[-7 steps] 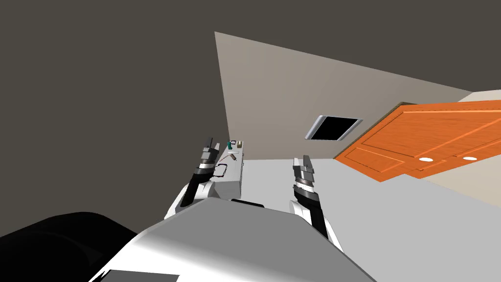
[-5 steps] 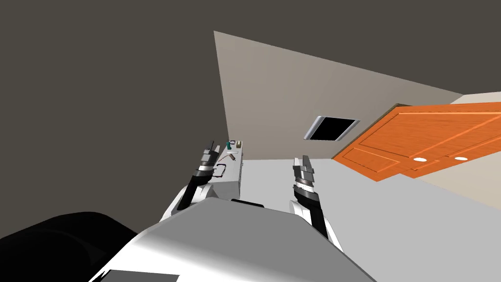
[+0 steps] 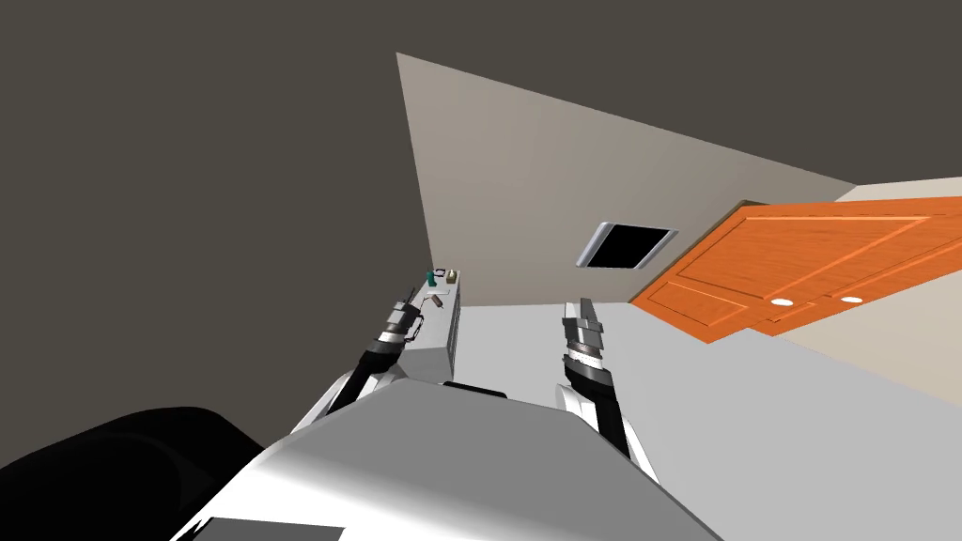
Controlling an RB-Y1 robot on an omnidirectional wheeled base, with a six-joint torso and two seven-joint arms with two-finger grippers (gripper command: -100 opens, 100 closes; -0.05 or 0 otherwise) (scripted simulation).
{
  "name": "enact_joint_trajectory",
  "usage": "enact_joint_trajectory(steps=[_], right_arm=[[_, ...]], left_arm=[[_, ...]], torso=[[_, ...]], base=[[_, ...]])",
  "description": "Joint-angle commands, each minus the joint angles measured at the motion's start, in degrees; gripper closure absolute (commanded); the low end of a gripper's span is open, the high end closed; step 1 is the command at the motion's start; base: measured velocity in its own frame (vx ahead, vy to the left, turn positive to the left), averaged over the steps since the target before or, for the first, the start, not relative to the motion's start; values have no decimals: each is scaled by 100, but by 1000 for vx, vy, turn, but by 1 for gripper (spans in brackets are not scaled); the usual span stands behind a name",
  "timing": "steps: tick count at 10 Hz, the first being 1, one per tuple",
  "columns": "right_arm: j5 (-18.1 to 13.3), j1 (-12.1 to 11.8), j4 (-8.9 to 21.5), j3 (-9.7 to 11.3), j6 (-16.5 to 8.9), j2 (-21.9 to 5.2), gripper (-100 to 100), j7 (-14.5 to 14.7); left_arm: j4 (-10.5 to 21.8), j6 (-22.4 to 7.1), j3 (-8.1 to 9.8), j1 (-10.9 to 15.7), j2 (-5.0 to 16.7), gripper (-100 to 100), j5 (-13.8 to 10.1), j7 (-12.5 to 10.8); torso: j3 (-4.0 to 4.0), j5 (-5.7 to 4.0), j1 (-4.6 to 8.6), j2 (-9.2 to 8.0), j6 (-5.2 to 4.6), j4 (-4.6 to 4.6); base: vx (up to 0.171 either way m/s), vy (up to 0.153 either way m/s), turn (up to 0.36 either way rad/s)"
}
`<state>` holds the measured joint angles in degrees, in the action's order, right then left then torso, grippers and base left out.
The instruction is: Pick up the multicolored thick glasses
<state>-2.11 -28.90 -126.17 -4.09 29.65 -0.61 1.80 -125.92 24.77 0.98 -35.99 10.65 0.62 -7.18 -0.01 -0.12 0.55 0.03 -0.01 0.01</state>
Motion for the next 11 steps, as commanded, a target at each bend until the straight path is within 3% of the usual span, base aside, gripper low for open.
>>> enact_joint_trajectory(steps=[1, 2, 4, 5, 8, 9, 10, 11], right_arm=[[0, 0, 0, 0, 0, 0, 0, 0], [0, 0, 0, 0, 0, 0, 0, 0], [0, 0, 0, -1, 0, -1, 0, 0], [0, 0, 0, 0, 0, 0, 0, 0], [0, -1, 0, -1, 0, -1, 0, 0], [0, -1, 0, -1, 0, -1, 0, 0], [0, -1, 0, -1, 0, -1, 0, 0], [0, 0, 0, -1, 0, -1, 0, 0]], left_arm=[[111, -80, -4, -286, 286, -100, -89, -286], [111, -80, -4, -309, 308, -100, -89, -305], [377, -88, -46, -700, 629, -100, -184, -622], [377, -88, -46, -713, 701, -100, -184, -687], [831, -116, -135, -1284, 1303, -100, -322, -1247], [831, -116, -135, -1341, 1342, -100, -322, -1339], [994, -132, -176, -1546, 1561, -100, -364, -1528], [994, -132, -176, -1546, 1565, -100, -364, -1574]], torso=[[0, 0, 0, 0, 0, 0], [-2, 0, -2, 4, 0, 1], [0, 5, -25, 0, 0, 0], [-3, 4, -16, 5, 0, 1], [-10, 4, -19, 18, 0, 4], [-13, 2, -14, 22, 0, 5], [-8, 4, -25, 14, 1, 3], [-6, 6, -30, 10, 0, 2]], base=[[31, -139, -70], [21, -81, -10], [24, -94, -70], [37, -75, -13], [65, -98, -95], [45, -73, -19], [43, -66, -78], [33, -41, -39]])
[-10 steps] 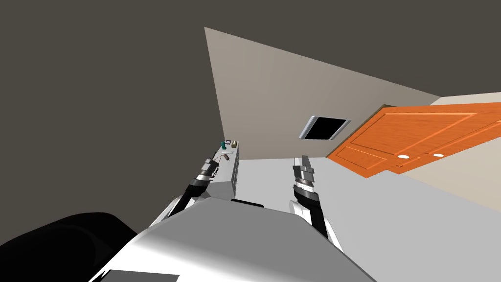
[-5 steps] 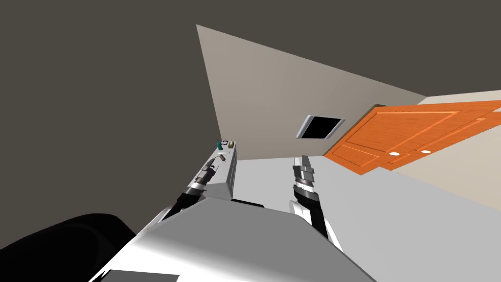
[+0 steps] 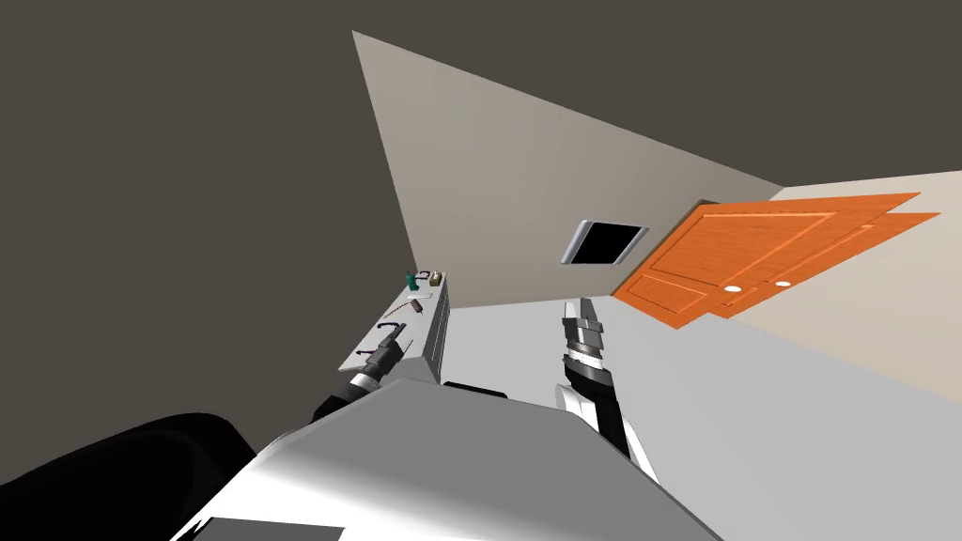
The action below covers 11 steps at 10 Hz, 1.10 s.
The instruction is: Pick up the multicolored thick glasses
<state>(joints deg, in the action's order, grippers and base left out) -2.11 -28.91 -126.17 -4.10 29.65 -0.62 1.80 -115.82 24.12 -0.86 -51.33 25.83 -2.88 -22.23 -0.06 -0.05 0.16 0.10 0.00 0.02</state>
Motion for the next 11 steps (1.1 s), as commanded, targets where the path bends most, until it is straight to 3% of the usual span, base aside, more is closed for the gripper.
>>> enact_joint_trajectory(steps=[1, 2, 4, 6, 8, 9, 10, 11], right_arm=[[0, 0, 0, 0, 0, 0, 0, 0], [0, 0, 0, 0, 0, 0, 0, 0], [0, 0, 0, 0, 0, 0, 0, 0], [0, -1, 0, 0, 0, 0, 0, 0], [0, 0, 0, 0, 0, 0, 0, 0], [0, 0, 0, 0, 0, 0, 0, 0], [0, -1, 0, -1, 0, 0, 0, 0], [0, 0, 0, 0, 0, 0, 0, 0]], left_arm=[[151, -86, -39, -212, 273, -100, -55, -286], [151, -86, -39, -212, 273, -100, -55, -310], [464, -133, -150, -597, 671, -100, -128, -691], [495, -133, -150, -597, 732, -100, -128, -808], [806, -190, -272, -958, 1148, -100, -189, -1195], [846, -190, -272, -958, 1191, -100, -189, -1318], [1022, -222, -336, -1127, 1417, -100, -215, -1524], [1022, -222, -336, -1127, 1417, -100, -215, -1574]], torso=[[0, 0, 0, 0, 0, 0], [-2, 1, -1, 4, -1, 1], [-5, 1, -4, 9, -1, 2], [-8, 1, -3, 14, -1, 3], [-1, 2, -11, 2, -1, 0], [-8, 2, -8, 15, -3, 3], [-8, 2, -10, 14, 1, 3], [-6, 3, -12, 10, -1, 2]], base=[[50, -43, -80], [52, -32, -42], [78, -43, -122], [50, -28, -21], [67, -26, -139], [77, -18, -52], [60, -17, -96], [43, -6, -61]])
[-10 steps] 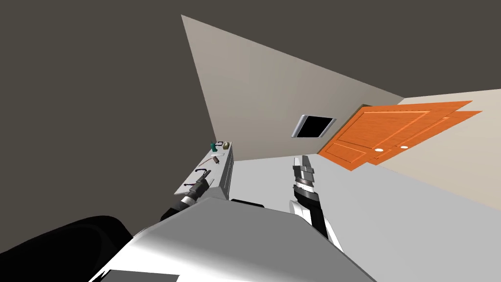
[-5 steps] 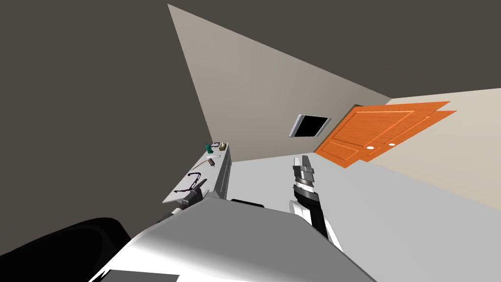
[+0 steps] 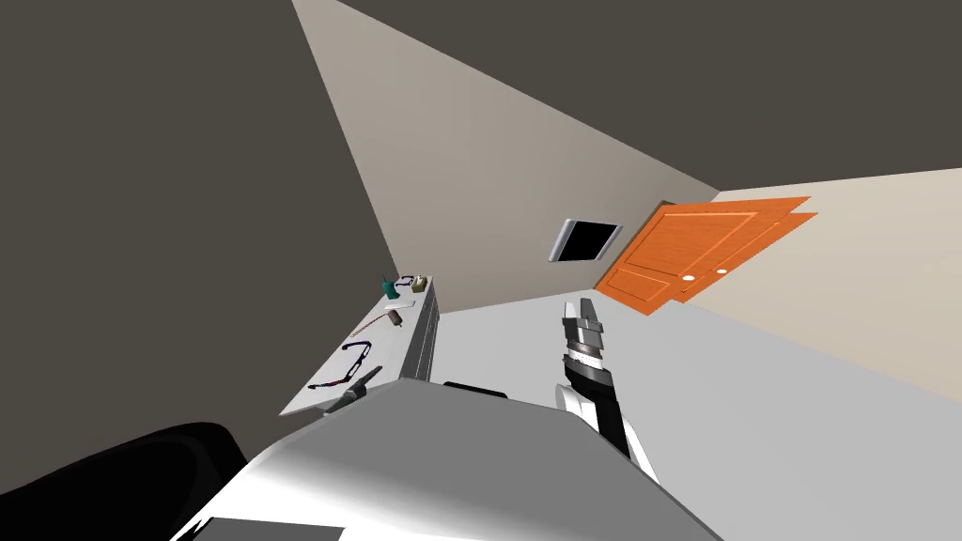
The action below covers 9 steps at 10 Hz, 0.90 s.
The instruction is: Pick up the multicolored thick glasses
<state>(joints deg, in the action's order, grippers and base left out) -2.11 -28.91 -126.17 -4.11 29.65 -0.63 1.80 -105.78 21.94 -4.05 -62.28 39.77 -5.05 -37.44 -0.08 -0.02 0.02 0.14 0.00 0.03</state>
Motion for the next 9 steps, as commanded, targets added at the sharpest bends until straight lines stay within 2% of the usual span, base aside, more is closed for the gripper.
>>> enact_joint_trajectory(steps=[1, 2, 3, 4, 5, 6, 7, 9], right_arm=[[0, 0, 0, 0, 0, 0, 0, 0], [0, 0, 0, 0, 0, 0, 0, 0], [0, 0, 0, 0, 0, 0, 0, 0], [0, 0, 0, 0, 0, 0, 0, 0], [0, 0, 0, 0, 0, 0, 0, 0], [0, 0, 0, 0, 0, 0, 0, 0], [0, 0, 0, 0, 0, 0, 0, 0], [0, 0, 0, 0, 0, 0, 0, 0]], left_arm=[[193, -37, -82, -192, 242, -100, -20, -286], [366, -72, -149, -342, 454, -100, -40, -454], [366, -72, -149, -342, 454, -100, -40, -560], [517, -108, -216, -482, 658, -100, -56, -787], [534, -108, -216, -482, 658, -100, -56, -807], [694, -145, -283, -611, 854, -100, -69, -1020], [699, -145, -283, -611, 854, -100, -69, -1050], [1015, -221, -416, -833, 1226, -100, -87, -1426]], torso=[[0, 0, 0, 0, 0, 0], [-1, 0, -2, 2, -2, 0], [-6, 0, -1, 11, -2, 2], [-5, 1, -2, 9, -1, 2], [-3, 1, -4, 5, -1, 1], [-1, 1, -5, 2, 0, 0], [-1, 2, -8, 2, -2, 0], [-1, 3, -13, 1, -2, 0]], base=[[56, -4, -117], [88, -8, -173], [68, -3, -58], [59, 5, -117], [51, 10, -53], [55, 11, -136], [47, 18, -54], [63, 32, -147]])
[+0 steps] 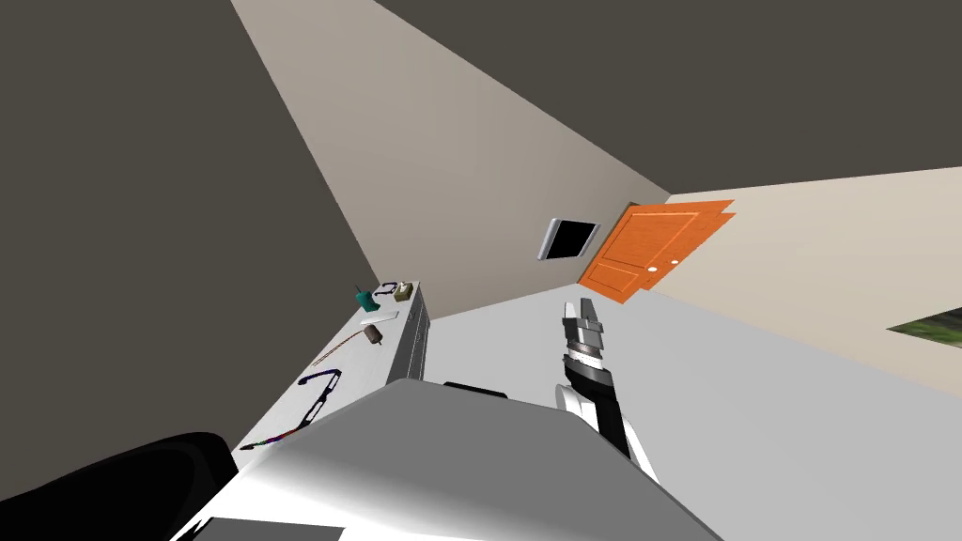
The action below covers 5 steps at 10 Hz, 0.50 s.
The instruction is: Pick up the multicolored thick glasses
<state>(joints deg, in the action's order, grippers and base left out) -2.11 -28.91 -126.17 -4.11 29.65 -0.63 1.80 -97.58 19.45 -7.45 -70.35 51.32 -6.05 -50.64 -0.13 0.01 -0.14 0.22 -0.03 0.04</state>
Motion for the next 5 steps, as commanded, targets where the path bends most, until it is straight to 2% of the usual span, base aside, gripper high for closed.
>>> enact_joint_trajectory(steps=[1, 3, 4, 5], right_arm=[[0, 0, 0, 0, 0, 0, 0, 0], [0, 0, 0, 0, 0, 0, 0, 0], [0, 0, 0, 0, 0, 0, 0, 0], [0, 0, 0, -1, 0, 0, 0, 0]], left_arm=[[196, 28, -76, -27, 71, -100, 14, -191], [477, -50, -207, -203, 414, -100, 8, -538], [488, -50, -207, -203, 414, -100, 8, -617], [623, -89, -271, -274, 574, -100, 9, -814]], torso=[[0, 0, 0, 0, 0, 0], [3, 0, 3, -5, 2, -1], [1, 2, -6, -2, 0, -1], [3, 3, -5, -6, 3, -2]], base=[[58, 35, -59], [59, 43, -130], [46, 52, -68], [46, 46, -85]])
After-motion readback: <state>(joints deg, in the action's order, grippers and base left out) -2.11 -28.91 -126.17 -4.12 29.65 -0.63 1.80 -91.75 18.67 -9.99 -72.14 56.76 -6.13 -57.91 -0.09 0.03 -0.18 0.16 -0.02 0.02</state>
